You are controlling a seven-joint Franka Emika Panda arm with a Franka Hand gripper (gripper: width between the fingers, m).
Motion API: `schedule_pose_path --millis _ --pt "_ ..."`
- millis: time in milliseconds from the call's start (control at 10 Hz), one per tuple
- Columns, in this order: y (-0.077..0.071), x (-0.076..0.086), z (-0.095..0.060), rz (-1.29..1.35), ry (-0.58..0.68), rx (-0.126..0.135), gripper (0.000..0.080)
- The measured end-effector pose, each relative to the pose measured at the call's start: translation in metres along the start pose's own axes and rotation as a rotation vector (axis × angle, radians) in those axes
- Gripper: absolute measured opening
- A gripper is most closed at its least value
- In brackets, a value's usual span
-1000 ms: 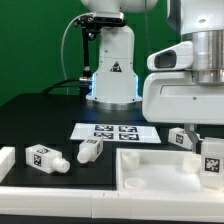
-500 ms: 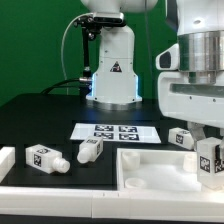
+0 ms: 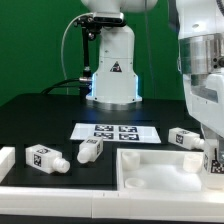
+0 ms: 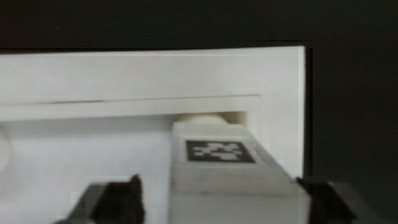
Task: Assemble square table
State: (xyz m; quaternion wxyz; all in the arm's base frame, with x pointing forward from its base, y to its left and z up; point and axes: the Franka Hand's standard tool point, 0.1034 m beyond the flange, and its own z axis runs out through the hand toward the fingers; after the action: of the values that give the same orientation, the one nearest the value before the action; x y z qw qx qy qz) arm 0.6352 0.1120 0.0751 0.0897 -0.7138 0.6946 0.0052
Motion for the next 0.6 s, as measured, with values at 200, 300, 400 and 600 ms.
schedule_pose_path --millis 200,300,400,600 --pt "0.0010 -0.0007 -0.0045 -0.363 -0.006 -0.101 0.0530" --pt "0.0005 -0.0009 -0.0047 -0.522 -0.017 -0.101 0.0630" --pt "0.0007 -0.0018 -0.0047 -0.588 -0.017 -0.092 0.0644" --pt "0.0010 0.0009 -0.0044 -0.755 -0.017 -0.096 0.0648"
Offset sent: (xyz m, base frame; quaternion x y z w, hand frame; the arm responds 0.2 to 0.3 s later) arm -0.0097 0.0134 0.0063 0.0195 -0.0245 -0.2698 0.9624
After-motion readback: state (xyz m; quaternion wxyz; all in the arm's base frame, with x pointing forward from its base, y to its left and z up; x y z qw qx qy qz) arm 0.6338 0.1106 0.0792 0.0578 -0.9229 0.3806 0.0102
